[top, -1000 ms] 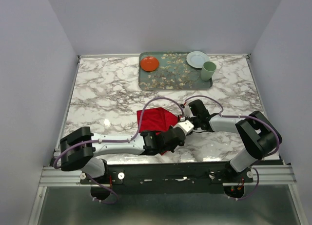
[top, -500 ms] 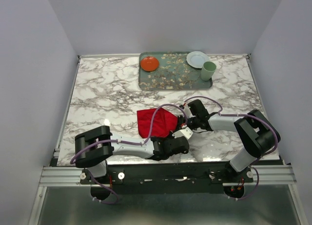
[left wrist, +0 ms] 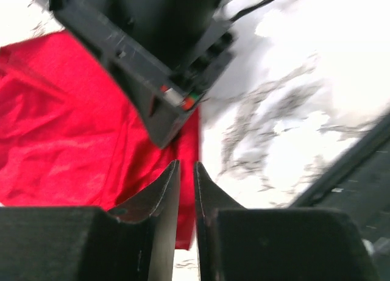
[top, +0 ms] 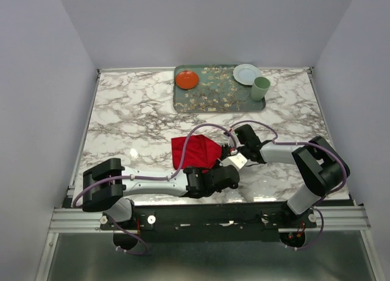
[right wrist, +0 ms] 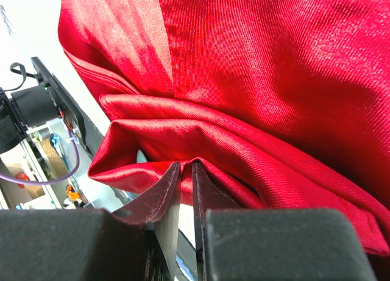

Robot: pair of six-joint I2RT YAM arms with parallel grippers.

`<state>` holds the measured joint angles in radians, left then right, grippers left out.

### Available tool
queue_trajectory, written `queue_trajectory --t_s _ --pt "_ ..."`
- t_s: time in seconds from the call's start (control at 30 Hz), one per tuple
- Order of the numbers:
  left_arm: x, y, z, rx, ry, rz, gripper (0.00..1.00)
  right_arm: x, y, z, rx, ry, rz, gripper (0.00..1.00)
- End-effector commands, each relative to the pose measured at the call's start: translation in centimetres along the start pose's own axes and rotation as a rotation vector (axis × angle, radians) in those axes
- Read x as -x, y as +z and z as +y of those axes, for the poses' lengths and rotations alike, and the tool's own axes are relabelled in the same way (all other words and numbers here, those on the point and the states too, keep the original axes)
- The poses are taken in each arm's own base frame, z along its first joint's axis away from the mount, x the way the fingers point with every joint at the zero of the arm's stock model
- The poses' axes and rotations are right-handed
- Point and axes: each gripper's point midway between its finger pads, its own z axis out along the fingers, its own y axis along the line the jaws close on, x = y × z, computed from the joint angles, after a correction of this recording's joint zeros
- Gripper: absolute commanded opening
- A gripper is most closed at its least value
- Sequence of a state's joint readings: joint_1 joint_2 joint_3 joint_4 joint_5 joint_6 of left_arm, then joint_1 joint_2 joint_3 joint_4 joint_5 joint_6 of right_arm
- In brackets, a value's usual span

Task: Fold the napkin, place the utensils inside, and roll it up
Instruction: Roll the napkin with the utensil

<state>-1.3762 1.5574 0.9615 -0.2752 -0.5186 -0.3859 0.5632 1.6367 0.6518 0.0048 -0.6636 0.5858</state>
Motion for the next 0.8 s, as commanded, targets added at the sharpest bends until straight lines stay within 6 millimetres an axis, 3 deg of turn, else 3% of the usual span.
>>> queue_trajectory --t_s 0.0,0.3,0.6,0.77 --pt "0.2 -0.1 -2.0 -0.115 -0.039 0.01 0.21 -0.8 0.3 -0.6 -0.028 0.023 0.041 0.21" --pt "-2.7 2.1 -1.3 -0.155 -0.089 0.114 0.25 -0.6 0.2 -0.6 -0.029 0.021 0.039 0.21" --pt "-4.7 3.0 -1.3 -0.165 -0.103 0.17 0.32 -0.6 0.3 -0.6 -0.03 0.022 0.041 0.21" --pt "-5.2 3.1 0.1 -0.097 -0.092 0.168 0.44 -0.7 0.3 -0.6 -0.029 0.023 0.043 0.21"
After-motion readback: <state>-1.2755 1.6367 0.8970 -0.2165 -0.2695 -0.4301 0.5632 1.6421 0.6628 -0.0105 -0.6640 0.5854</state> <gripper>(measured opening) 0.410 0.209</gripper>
